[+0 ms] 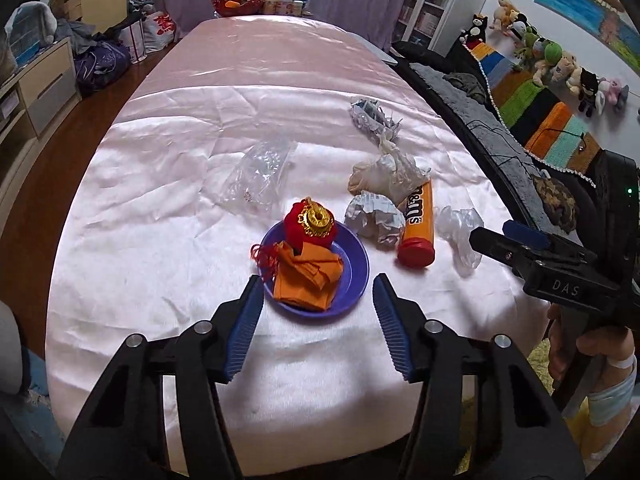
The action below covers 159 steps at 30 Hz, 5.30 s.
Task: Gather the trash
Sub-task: 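Grasp the orange cloth with the left tool while the right tool grasps the clear plastic bag, then lower both tools to the black bin and release the cloth and bag, then grasp the red ornament with the left tool while the right tool grasps the orange-capped tube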
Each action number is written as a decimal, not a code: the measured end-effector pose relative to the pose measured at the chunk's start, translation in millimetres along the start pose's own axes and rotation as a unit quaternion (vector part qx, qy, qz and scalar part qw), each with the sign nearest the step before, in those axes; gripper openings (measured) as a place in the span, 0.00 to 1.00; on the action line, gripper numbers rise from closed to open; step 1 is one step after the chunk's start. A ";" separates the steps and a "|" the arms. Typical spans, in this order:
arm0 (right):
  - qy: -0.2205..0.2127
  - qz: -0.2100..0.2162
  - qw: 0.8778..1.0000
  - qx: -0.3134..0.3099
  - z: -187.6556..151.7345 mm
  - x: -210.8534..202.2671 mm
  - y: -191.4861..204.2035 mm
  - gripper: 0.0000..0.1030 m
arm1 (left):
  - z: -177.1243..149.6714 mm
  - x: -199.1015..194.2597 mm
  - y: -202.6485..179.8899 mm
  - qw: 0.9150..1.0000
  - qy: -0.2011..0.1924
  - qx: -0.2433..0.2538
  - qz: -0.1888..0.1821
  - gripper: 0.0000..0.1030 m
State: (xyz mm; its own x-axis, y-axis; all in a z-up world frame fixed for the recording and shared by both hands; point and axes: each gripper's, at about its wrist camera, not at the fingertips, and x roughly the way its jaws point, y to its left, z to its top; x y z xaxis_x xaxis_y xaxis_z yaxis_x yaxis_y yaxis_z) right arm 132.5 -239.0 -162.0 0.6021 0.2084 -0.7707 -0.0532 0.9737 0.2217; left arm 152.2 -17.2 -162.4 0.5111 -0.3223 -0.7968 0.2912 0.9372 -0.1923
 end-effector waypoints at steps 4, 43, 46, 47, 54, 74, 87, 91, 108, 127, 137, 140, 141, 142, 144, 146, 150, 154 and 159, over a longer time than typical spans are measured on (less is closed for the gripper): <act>0.006 -0.014 1.000 -0.016 8.0 8.2 2.4 0.79 | 11.9 12.6 0.0 1.000 0.009 0.007 0.012 0.46; -0.014 -0.004 0.997 -0.073 -22.9 -58.1 45.5 0.25 | -32.8 -66.9 -21.3 0.998 -0.041 0.034 0.039 0.29; -0.007 0.000 0.997 -0.078 -37.9 -65.4 51.4 0.25 | -53.3 -75.3 -20.1 0.998 -0.037 0.024 0.034 0.29; -0.004 0.002 0.997 -0.080 -43.7 -67.8 53.8 0.25 | -60.5 -77.7 -19.9 0.999 -0.035 0.021 0.032 0.29; 0.018 0.010 0.996 -0.087 -83.8 -77.9 66.6 0.25 | -104.2 -82.0 -25.1 1.000 -0.014 0.010 0.020 0.29; 0.127 0.031 0.989 -0.067 -174.1 -35.3 69.8 0.25 | -198.6 -22.0 -32.2 0.995 0.097 0.010 0.003 0.29; 0.161 0.048 0.985 -0.040 -183.2 -15.1 62.2 0.28 | -209.5 -2.0 -31.5 0.991 0.130 0.006 -0.016 0.32; 0.160 0.055 0.985 -0.033 -179.9 -14.9 61.8 0.40 | -209.8 0.1 -29.7 0.991 0.133 0.004 -0.022 0.32; 0.038 0.028 0.999 -0.006 -104.3 -67.6 30.8 0.93 | -149.3 -57.1 -11.6 0.999 0.041 -0.003 0.029 0.92; 0.016 -0.003 1.000 -0.005 -8.5 -14.0 23.7 0.93 | -35.0 -37.0 7.4 0.999 -0.014 0.004 0.035 0.92; 0.037 0.011 0.999 0.035 27.6 37.5 22.3 0.56 | -0.1 -3.4 8.3 1.000 -0.012 0.019 0.016 0.86; 0.044 0.018 0.998 0.030 31.1 46.3 28.3 0.55 | 9.9 9.8 8.2 1.000 -0.004 0.025 0.007 0.65; 0.047 0.017 0.998 0.030 32.8 49.0 29.7 0.55 | 13.7 16.0 8.0 1.000 -0.001 0.027 0.009 0.60; 0.049 0.017 0.998 0.031 34.5 52.1 30.8 0.55 | 16.2 21.0 8.2 0.999 0.002 0.029 0.012 0.58; 0.058 0.019 0.998 0.034 38.4 59.3 31.6 0.55 | 21.8 30.1 9.7 0.999 0.007 0.030 0.013 0.49; 0.060 0.012 0.998 0.023 41.8 65.6 36.0 0.56 | 26.2 36.6 11.5 0.999 0.011 0.028 0.009 0.47; 0.061 -0.003 0.998 -0.007 45.4 69.8 41.0 0.54 | 31.6 48.2 13.3 0.999 0.018 0.030 0.005 0.47; 0.060 0.006 0.998 -0.007 44.8 65.2 31.3 0.49 | 32.0 55.8 12.7 0.999 0.022 0.036 0.004 0.45; 0.054 0.029 0.998 0.005 41.6 59.3 19.9 0.37 | 33.0 55.6 12.0 0.999 0.017 0.046 0.008 0.29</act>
State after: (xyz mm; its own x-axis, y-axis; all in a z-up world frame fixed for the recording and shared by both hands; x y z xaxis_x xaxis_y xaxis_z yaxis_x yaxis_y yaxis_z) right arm 200.3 -211.1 -178.4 0.5095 0.2727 -0.8161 -0.0764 0.9590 0.2728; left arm 210.8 -28.3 -190.1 0.4893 -0.3004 -0.8187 0.3559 0.9259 -0.1271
